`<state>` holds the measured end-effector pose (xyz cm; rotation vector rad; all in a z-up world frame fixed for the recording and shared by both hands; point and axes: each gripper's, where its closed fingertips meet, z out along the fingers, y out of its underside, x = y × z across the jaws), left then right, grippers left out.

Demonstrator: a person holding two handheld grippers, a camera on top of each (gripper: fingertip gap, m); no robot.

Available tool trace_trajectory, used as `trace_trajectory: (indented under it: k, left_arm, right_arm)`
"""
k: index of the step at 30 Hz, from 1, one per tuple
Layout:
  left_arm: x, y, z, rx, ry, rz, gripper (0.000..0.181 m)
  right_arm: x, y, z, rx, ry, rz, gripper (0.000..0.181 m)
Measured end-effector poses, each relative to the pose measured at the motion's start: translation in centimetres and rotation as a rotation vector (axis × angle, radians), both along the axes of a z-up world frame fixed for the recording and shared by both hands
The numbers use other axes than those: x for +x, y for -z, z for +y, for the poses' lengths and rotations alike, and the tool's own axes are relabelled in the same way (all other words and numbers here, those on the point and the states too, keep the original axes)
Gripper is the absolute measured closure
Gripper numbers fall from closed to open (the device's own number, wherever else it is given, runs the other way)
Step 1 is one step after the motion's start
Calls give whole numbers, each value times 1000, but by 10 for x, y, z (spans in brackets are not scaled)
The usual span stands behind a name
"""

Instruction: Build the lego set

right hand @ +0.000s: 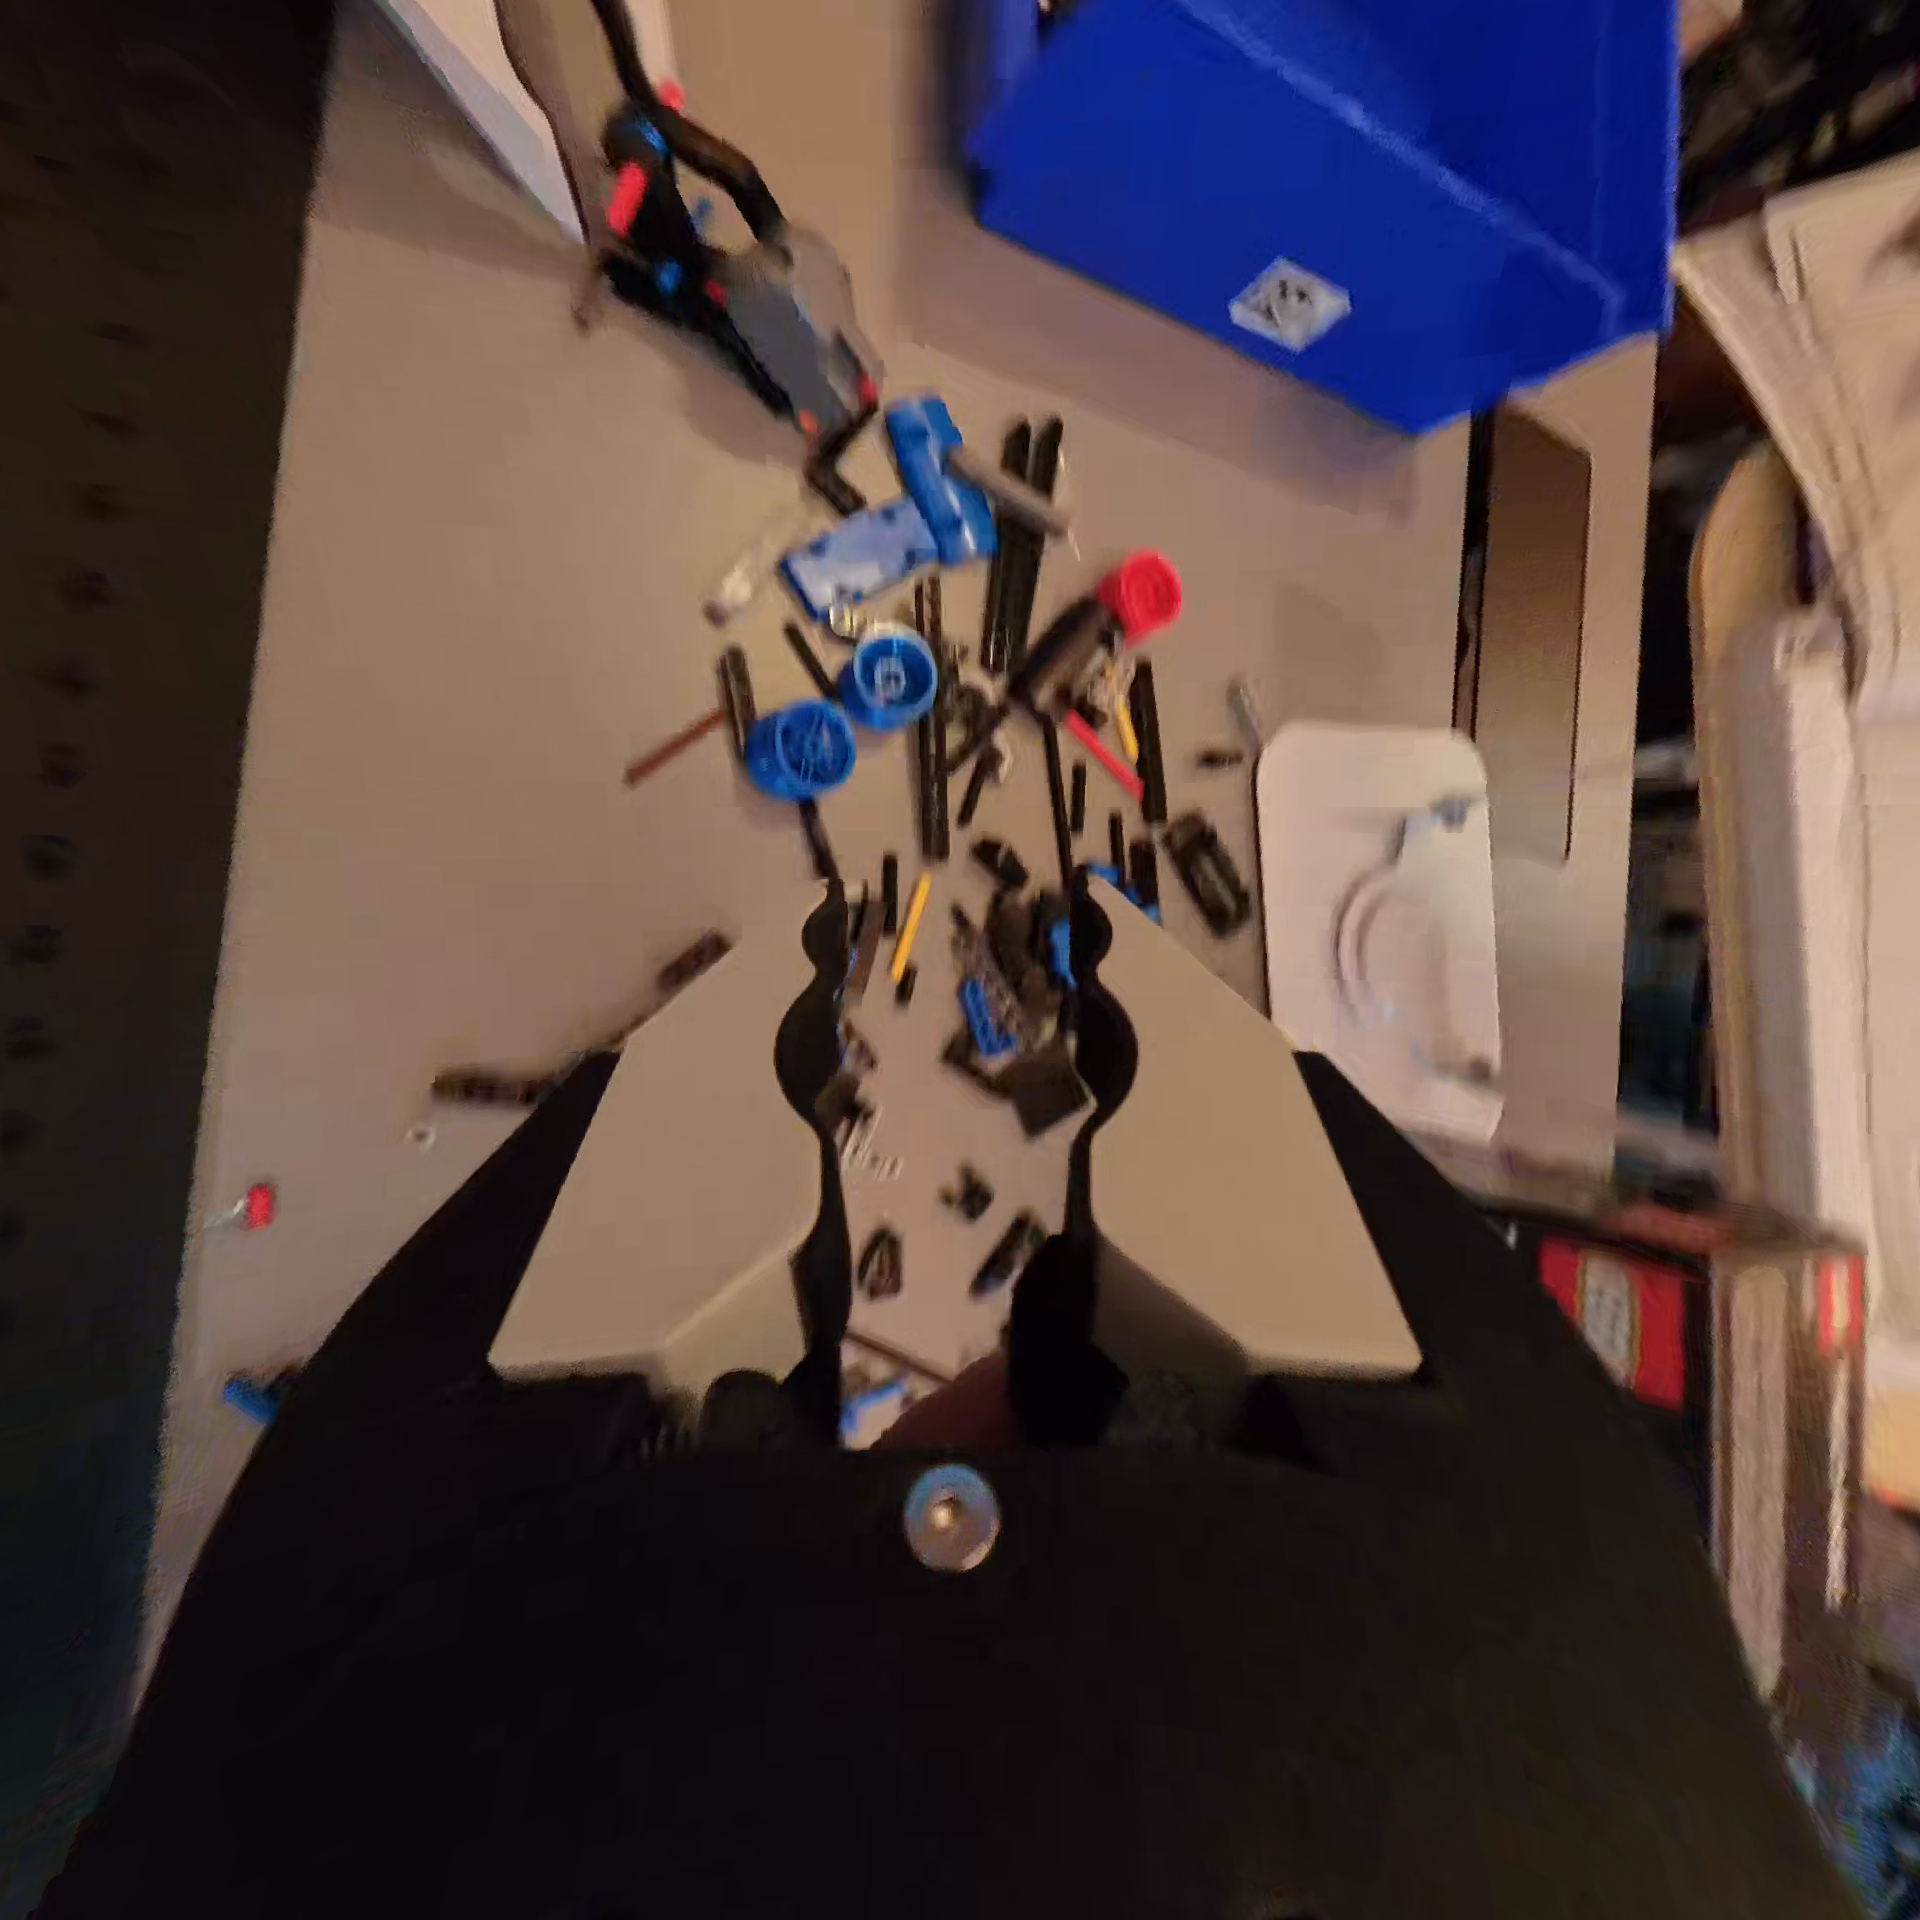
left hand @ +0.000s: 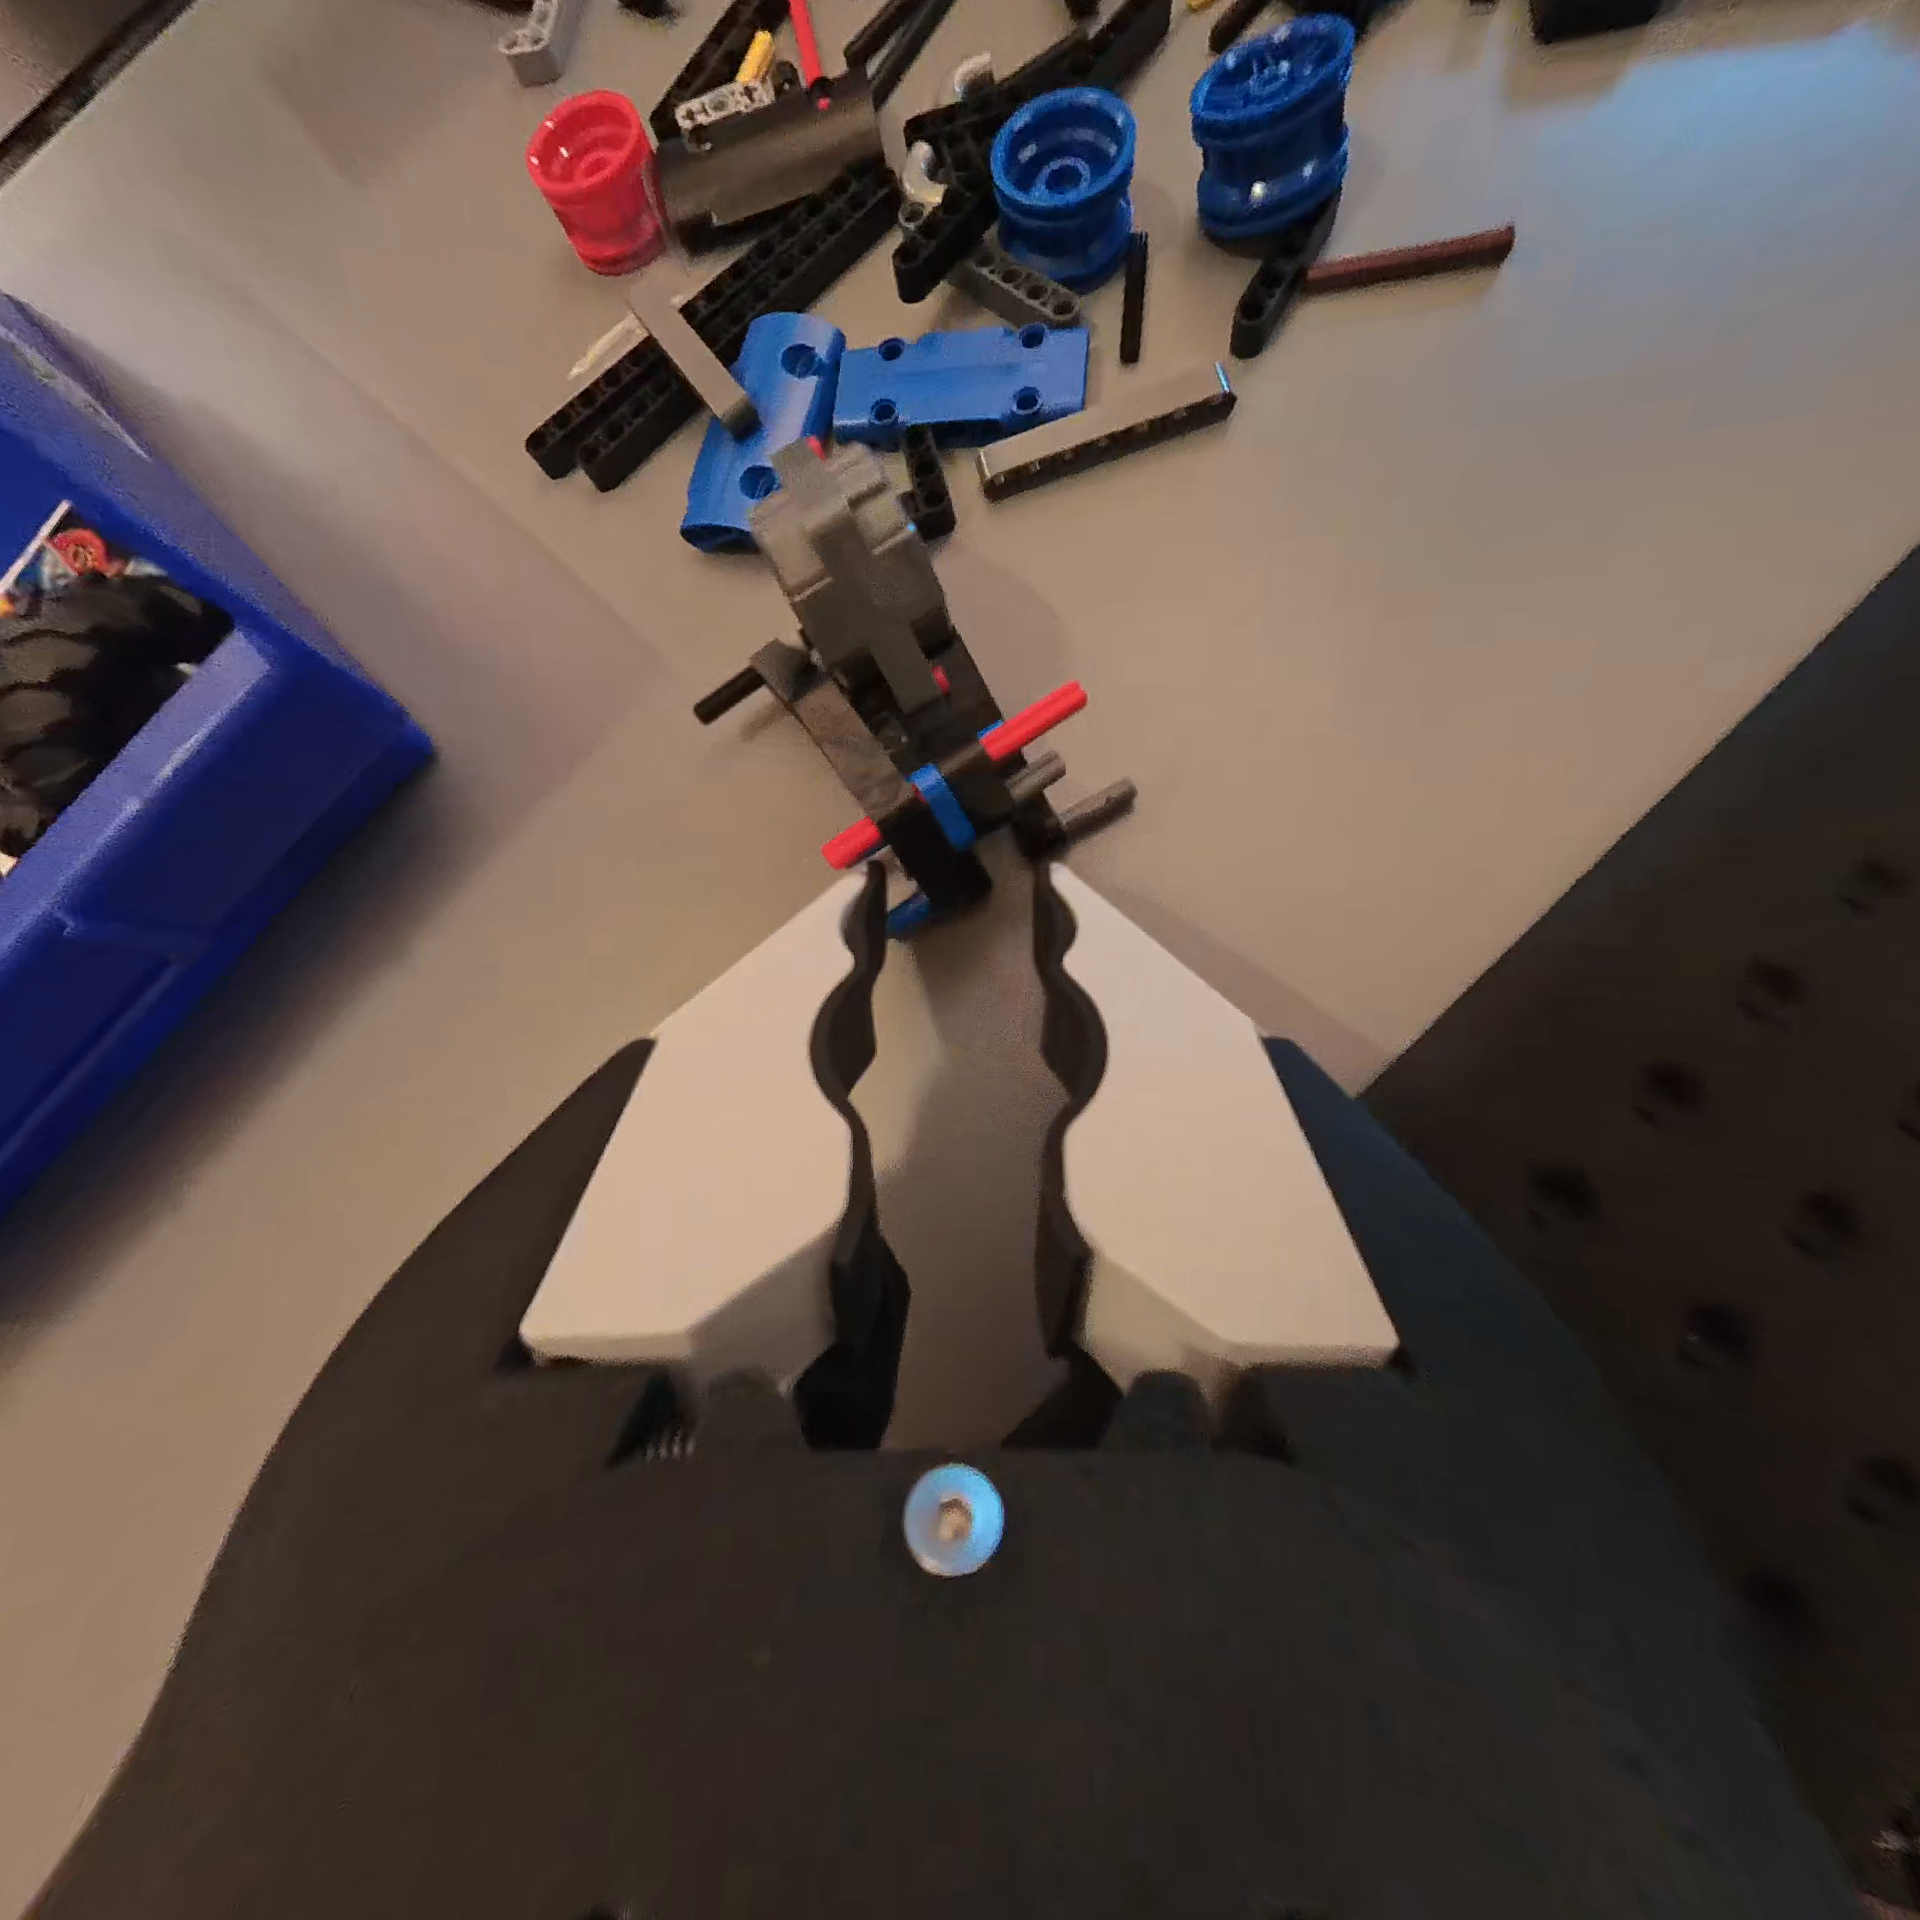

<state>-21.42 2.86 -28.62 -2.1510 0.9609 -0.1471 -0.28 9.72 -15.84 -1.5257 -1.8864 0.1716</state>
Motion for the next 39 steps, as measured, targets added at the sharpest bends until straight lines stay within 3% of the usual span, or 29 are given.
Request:
trace_trajectory:
  k: [4, 9, 15, 25, 39]
  left_arm:
    - [6, 1, 0, 0, 31, 24, 156]
    - [9, -2, 0, 2, 49, -7, 142]
    - [8, 0, 0, 4, 47, 27, 135]
    - [0, -22, -5, 51, -3, -54, 126]
    - [-2, -18, -5, 53, -24, -16, 125]
  right_arm:
    - [67, 12, -5, -46, 176, 21, 149]
    - [134, 46, -26, -128, 316, 5, 159]
    - [173, 85, -41, -179, 398, -46, 152]
    - [180, 105, -35, -203, 392, -9, 166]
    - [137, 130, -16, -179, 159, -42, 172]
